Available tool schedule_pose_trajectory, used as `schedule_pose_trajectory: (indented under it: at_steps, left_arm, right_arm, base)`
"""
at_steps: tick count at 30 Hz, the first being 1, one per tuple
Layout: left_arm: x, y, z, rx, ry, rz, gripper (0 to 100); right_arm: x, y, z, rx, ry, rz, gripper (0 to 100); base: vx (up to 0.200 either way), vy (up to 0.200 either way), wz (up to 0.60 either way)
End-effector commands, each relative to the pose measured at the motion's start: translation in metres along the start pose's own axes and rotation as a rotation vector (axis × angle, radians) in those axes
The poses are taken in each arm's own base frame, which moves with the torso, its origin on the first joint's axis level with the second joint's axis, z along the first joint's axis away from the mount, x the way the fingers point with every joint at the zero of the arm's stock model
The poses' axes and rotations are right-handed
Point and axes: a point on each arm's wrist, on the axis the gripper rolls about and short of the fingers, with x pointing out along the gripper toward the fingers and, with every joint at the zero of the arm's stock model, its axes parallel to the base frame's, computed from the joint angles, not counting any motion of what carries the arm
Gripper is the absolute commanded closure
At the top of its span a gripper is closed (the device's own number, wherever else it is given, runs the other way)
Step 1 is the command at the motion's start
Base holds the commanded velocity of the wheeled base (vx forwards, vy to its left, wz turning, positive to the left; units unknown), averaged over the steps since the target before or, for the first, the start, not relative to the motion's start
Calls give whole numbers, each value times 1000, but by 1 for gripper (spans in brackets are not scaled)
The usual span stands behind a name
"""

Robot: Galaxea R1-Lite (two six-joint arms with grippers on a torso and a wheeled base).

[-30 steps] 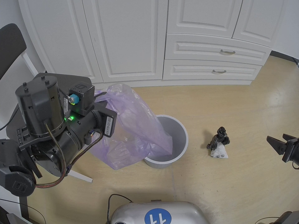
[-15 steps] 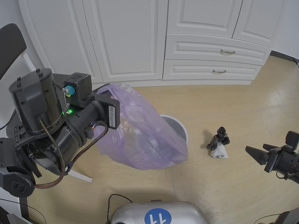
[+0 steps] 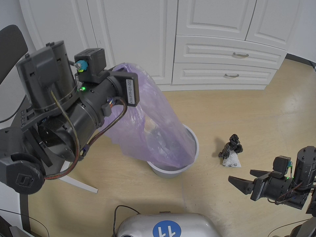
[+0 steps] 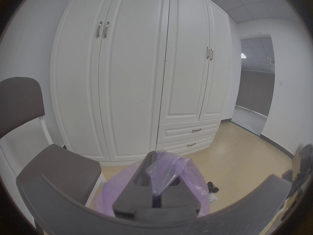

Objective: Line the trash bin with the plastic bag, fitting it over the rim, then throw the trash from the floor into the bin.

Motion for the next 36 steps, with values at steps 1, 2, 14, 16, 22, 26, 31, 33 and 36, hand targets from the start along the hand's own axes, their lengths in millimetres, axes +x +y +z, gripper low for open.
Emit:
schedule_pose_trajectory:
  at_steps: [1, 2, 14, 16, 22, 26, 31, 33, 36]
  left_arm:
    - [2, -5, 23, -54, -69, -9, 100]
    - [0, -4, 26, -60, -77, -11, 100]
    - [-12, -5, 34, -80, -100, -35, 100]
    - [-14, -5, 35, -87, -108, -39, 100]
    - [-20, -7, 38, -103, -130, -52, 100]
    - [-28, -6, 38, -102, -126, -67, 100]
    - [-33, -3, 36, -100, -124, -69, 100]
    - [-34, -3, 35, -96, -119, -69, 100]
    - [-35, -3, 34, -95, -117, -71, 100]
  right_arm:
    - [31, 8, -25, -17, 76, 25, 0]
    - [42, 9, -28, -13, 65, 33, 0]
    - [137, 18, -70, 71, -80, -45, 0]
    - [144, 24, -69, 141, -107, -39, 0]
    - [159, 29, -59, 206, -189, -61, 0]
    - [155, 35, -34, 260, -293, -46, 0]
    - [146, 36, -9, 289, -389, -41, 0]
    - [140, 37, -1, 292, -415, -29, 0]
    - [132, 39, 9, 301, -445, -9, 0]
  base:
    - [0, 0, 0]
    - [0, 0, 0]
    - [0, 0, 0]
    - [0, 0, 0]
    - [0, 0, 0]
    - [0, 0, 0]
    - [0, 0, 0]
    - [0, 0, 0]
    - [0, 0, 0]
